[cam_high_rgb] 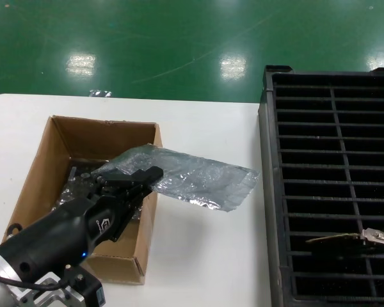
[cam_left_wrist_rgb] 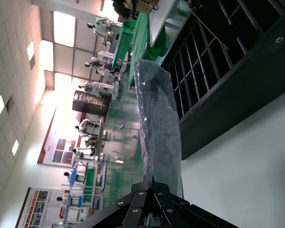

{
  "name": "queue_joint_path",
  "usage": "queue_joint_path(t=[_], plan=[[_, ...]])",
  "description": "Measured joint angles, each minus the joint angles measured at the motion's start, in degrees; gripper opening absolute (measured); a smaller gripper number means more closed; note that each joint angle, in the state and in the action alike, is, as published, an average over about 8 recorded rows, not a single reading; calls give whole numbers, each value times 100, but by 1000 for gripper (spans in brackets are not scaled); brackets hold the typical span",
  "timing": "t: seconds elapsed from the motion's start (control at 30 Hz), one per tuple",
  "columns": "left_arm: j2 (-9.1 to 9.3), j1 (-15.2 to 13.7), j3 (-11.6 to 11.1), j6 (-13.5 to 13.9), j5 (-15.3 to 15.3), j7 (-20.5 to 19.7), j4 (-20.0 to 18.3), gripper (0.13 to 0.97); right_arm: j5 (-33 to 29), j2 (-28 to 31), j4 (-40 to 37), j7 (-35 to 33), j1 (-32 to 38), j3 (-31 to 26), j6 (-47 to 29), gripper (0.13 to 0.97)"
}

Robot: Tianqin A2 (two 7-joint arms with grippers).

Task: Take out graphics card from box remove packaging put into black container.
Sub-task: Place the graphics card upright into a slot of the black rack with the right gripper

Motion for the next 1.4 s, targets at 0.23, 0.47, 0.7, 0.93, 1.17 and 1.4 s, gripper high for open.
queue_joint_path(t=[0.23, 0.47, 0.7, 0.93, 1.17, 1.4], plan=[[0, 0, 0, 0, 0, 0, 0, 138, 100, 121, 107, 104, 171, -126, -2, 189], [0, 0, 0, 0, 0, 0, 0, 138, 89, 185, 156, 115, 163, -243, -2, 189], [0, 0, 0, 0, 0, 0, 0, 138, -20, 154, 102, 28, 79, -282, -2, 189], [0, 0, 0, 0, 0, 0, 0, 138, -182, 98, 65, -97, -1, -272, -2, 189], [0, 0, 0, 0, 0, 0, 0, 138, -363, 48, 158, -183, 4, -288, -2, 189], [0, 0, 0, 0, 0, 0, 0, 138, -254, 131, 349, -161, -3, -188, -2, 189]])
